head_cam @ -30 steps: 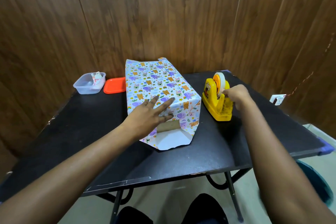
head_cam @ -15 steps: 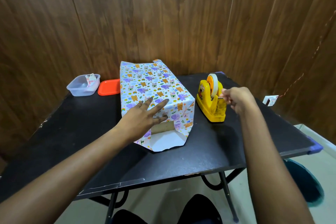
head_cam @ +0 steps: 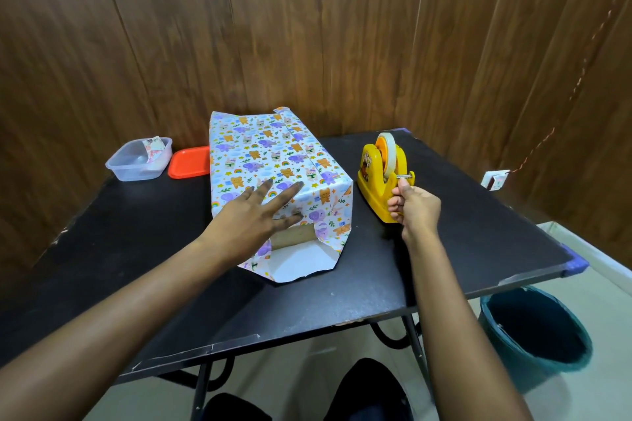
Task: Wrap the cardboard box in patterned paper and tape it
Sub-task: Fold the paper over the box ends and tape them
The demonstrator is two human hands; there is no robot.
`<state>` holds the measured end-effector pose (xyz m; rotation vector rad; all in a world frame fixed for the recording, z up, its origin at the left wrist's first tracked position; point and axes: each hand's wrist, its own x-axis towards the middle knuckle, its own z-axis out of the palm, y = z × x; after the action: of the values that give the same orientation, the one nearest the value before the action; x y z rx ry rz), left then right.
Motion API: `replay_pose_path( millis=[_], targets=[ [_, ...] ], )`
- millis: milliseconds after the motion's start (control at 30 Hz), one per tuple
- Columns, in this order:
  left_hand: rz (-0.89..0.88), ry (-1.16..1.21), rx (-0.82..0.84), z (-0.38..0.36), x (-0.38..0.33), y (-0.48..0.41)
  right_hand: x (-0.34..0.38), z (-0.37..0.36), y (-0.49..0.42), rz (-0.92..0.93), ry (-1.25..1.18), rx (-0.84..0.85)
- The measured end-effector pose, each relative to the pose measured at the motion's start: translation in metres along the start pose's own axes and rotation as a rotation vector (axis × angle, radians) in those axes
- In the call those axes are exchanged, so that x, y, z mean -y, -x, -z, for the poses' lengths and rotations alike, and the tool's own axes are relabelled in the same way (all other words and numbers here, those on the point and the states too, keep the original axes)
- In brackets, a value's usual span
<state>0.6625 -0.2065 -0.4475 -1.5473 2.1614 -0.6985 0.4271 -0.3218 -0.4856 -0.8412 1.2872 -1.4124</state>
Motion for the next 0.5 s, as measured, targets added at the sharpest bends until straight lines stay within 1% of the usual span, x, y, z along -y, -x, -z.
replay_pose_path(
  millis=[67, 167, 333, 500],
  targets=[
    [0.005, -0.002, 0.007, 0.0009, -0.0004, -0.0003, 0.0011, -0.0038, 0.0026, -0.028, -0.075, -0.014],
    [0.005, 0.0, 0.01, 0.002, 0.0003, -0.0002, 0.0056, -0.0069, 0.0027, -0.123, -0.202, -0.024],
    [0.005, -0.008, 0.015, 0.0031, 0.0005, 0.0013, 0.008, -0.0054, 0.0009, -0.133, -0.131, -0.014],
    [0.012, -0.007, 0.005, 0.0006, 0.0005, 0.0009, 0.0062, -0.0093, 0.0012, -0.153, -0.142, -0.031]
  ],
)
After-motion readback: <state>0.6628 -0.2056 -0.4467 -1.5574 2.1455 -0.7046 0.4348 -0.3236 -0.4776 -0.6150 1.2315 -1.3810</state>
